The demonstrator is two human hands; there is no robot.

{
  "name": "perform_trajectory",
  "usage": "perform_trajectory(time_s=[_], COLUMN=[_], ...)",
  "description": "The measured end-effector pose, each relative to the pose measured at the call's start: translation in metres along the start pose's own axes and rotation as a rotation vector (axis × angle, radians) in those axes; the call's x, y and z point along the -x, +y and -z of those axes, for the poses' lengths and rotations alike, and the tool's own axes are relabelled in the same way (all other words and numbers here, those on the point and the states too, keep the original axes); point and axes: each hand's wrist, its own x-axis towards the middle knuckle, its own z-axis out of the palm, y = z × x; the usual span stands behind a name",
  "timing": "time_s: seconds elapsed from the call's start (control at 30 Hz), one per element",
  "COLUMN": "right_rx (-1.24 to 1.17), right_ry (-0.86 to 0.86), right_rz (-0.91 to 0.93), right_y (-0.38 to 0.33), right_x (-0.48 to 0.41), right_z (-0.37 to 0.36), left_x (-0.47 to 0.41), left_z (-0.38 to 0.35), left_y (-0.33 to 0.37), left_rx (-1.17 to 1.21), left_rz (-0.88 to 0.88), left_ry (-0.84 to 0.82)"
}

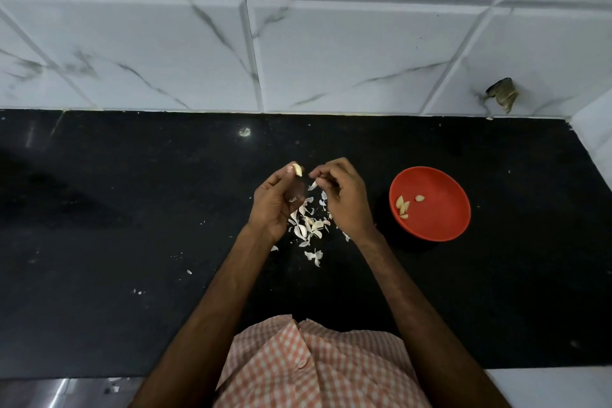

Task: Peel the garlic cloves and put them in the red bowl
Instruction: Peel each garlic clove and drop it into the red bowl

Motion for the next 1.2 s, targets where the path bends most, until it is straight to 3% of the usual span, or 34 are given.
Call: perform_trajectory(time_s=[0.17, 0.8, 1.2], right_rx=[-0.005, 0.006, 0.046], right_ry=[-0.037, 0.101, 0.039], right_rz=[-0.032, 0.069, 0.04], right_y=[0.002, -0.014, -0.016], right_x=[-0.001, -0.005, -0.008], right_z=[-0.003, -0.003, 0.004], left_x=[-0.001, -0.001, -0.006], left_z=[0.003, -0.002, 0.004], left_y=[-0.001, -0.004, -0.007], left_rx=[0.001, -0.199, -0.306], left_rz=[-0.032, -0.382, -0.502], left_ry=[0.032, -0.008, 0.014])
